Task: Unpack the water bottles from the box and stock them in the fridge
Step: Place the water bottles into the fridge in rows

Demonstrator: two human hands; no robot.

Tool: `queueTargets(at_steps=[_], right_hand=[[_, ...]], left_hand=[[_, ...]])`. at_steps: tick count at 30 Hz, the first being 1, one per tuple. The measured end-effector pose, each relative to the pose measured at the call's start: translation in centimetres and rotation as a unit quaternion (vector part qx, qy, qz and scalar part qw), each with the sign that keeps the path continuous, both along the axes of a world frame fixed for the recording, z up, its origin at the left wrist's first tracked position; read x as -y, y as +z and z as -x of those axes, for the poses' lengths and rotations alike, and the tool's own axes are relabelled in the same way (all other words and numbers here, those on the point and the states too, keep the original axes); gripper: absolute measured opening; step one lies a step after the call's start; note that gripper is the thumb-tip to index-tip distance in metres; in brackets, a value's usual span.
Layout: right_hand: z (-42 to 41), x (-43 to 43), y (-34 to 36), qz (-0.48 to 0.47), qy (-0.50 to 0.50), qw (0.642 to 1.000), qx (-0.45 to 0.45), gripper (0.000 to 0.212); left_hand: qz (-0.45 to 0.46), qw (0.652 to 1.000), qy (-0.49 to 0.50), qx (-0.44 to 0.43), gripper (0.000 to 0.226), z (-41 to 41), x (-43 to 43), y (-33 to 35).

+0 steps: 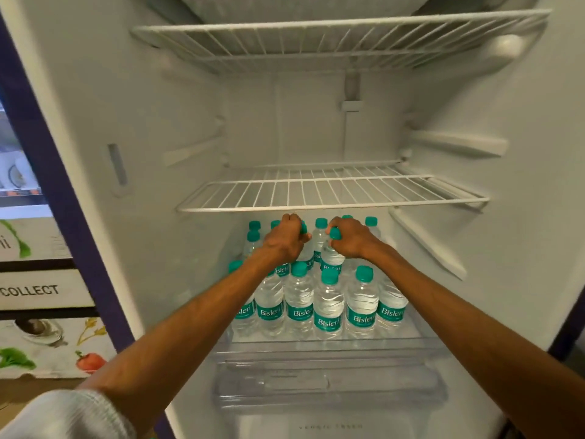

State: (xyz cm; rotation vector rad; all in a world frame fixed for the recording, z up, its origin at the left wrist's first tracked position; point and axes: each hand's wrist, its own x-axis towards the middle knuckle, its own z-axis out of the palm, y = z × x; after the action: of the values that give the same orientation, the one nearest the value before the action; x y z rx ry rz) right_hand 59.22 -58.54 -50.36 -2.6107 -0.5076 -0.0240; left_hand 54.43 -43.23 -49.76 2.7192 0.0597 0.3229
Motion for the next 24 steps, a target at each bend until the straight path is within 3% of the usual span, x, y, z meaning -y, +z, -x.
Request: queueTargets(at_steps=[12, 18, 21, 24], right_hand=[[-1.7, -1.0, -2.0, 0.0, 0.022, 0.998, 0.051, 0.048], [-1.4, 0.3, -1.3, 0.005, 0.002, 1.0, 0.004, 0.059], [0.0, 0.3, -0.3, 0.0, -0.006, 1.0, 0.022, 0.056], [2.6, -0.3, 0.7, -0.051, 0.015, 0.996, 0.074, 0.041]], left_hand=[[-0.014, 0.999, 0.037, -0.01, 0.032, -3.2, 0.5, -1.8], [-0.052, 0.998, 0.019, -0.026, 0.036, -2.0, 0.1, -0.6], [-0.043, 0.999, 0.023, 0.012, 0.038, -0.1, 0.1, 0.7], [0.002, 0.996, 0.006, 0.091, 0.037, 2.9, 0.2, 1.4]])
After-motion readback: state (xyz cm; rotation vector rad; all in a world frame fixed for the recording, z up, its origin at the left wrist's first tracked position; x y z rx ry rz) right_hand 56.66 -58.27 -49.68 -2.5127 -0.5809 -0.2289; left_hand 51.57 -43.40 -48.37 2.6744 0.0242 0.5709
